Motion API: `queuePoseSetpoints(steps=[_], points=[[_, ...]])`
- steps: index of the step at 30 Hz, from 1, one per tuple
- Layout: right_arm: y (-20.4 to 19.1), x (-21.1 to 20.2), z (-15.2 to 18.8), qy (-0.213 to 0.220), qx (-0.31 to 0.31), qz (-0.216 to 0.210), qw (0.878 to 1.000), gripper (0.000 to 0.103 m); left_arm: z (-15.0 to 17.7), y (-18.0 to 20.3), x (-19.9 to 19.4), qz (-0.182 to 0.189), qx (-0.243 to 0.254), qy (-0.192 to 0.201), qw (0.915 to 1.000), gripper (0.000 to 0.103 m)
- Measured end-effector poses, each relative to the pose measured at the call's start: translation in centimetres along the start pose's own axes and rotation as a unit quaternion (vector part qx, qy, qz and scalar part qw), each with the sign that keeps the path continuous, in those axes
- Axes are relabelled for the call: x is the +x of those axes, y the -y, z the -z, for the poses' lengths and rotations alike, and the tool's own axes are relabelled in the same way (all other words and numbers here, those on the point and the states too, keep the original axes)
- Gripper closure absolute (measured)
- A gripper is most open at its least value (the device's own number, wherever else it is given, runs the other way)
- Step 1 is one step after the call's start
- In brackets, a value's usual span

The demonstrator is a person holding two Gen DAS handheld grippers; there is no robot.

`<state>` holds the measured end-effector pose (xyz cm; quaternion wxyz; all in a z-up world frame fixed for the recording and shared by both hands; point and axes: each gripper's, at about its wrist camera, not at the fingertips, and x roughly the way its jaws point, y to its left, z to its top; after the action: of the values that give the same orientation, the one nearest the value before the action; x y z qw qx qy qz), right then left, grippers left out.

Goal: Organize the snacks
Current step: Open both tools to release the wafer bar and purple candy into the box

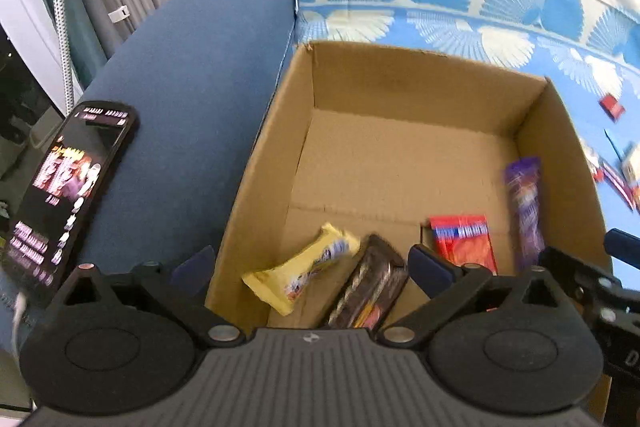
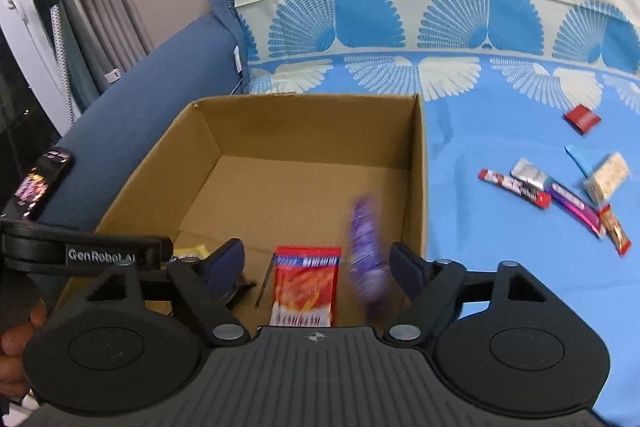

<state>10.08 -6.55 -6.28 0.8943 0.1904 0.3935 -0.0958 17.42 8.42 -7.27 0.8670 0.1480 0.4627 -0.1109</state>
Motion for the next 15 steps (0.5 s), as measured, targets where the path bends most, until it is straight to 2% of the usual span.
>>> queuePoseSetpoints(steps=[1,6,11,15], points=[[-0.1,-0.6,0.5,-0.006,0.000,-0.001,1.000,0.015,0.7,-0.2,-0.4,0.003,0.000,-0.007,1.0000,0.000],[-1.5,-4.3,3.4,-0.028,-0.014,-0.004,1.000,0.012,4.7,-0.3,-3.1,0.012,0.004,-0.034,0.9993,0.000],[-2.9,-8.8,5.4,-0.012,-0.024,0.002,1.000,0.008,8.2,-0.8,-6.6,0.011,0.004,-0.034,0.9993,0.000],[-3.8,-12.0,6.8,0.004,-0.035,0.004,0.999,0.006,10.3,-1.3,-9.8,0.005,-0.006,-0.014,0.9999,0.000]])
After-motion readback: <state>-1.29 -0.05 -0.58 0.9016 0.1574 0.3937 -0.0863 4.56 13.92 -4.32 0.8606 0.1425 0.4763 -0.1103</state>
